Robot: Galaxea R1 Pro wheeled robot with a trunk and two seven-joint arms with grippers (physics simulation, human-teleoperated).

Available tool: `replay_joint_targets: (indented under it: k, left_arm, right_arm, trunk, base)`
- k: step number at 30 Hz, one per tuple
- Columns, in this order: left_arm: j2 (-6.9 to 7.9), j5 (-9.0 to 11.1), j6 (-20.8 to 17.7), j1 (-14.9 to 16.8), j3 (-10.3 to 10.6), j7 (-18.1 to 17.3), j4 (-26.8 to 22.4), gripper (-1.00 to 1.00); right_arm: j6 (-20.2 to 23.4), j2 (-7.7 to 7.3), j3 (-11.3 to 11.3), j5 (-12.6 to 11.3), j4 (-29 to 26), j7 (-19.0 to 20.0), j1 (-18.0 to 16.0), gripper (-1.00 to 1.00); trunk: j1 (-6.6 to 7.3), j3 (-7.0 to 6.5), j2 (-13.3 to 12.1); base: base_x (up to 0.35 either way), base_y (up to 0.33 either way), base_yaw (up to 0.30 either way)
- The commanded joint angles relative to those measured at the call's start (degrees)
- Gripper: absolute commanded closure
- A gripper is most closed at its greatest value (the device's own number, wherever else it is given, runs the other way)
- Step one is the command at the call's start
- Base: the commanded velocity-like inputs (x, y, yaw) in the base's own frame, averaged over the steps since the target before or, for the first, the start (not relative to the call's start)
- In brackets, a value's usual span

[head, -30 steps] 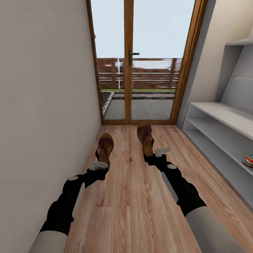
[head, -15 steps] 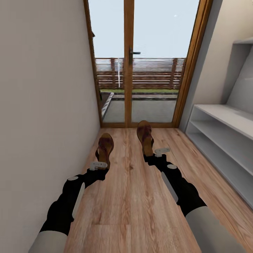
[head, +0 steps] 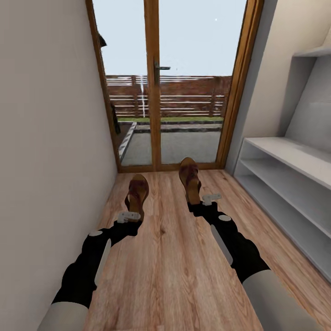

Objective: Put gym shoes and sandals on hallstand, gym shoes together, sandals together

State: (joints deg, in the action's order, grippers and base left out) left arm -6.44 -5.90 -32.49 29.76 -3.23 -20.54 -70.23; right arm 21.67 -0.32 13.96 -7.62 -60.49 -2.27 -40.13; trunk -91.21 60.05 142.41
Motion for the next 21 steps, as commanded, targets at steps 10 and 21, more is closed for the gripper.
replay_joint_targets:
  k: [10,21]
  left_arm:
    - [-0.07,-0.5,-0.2,0.0,-0.2,-0.6,-0.1,1.0]
    - [-0.07,-0.5,-0.2,0.0,-0.2,-0.6,-0.1,1.0]
  right_arm:
    - [0.0,-0.03,0.1,-0.7,-0.1,-0.3,0.0,1.0]
    - [0.0,-0.03,0.1,-0.8,-0.1,-0.3,0.0,1.0]
  trunk:
    - [-0.02,0.06,0.0]
    - [-0.02,0.06,0.0]
  base:
    - [0.345,0.0,-0.002]
    - [0.345,0.0,-0.079]
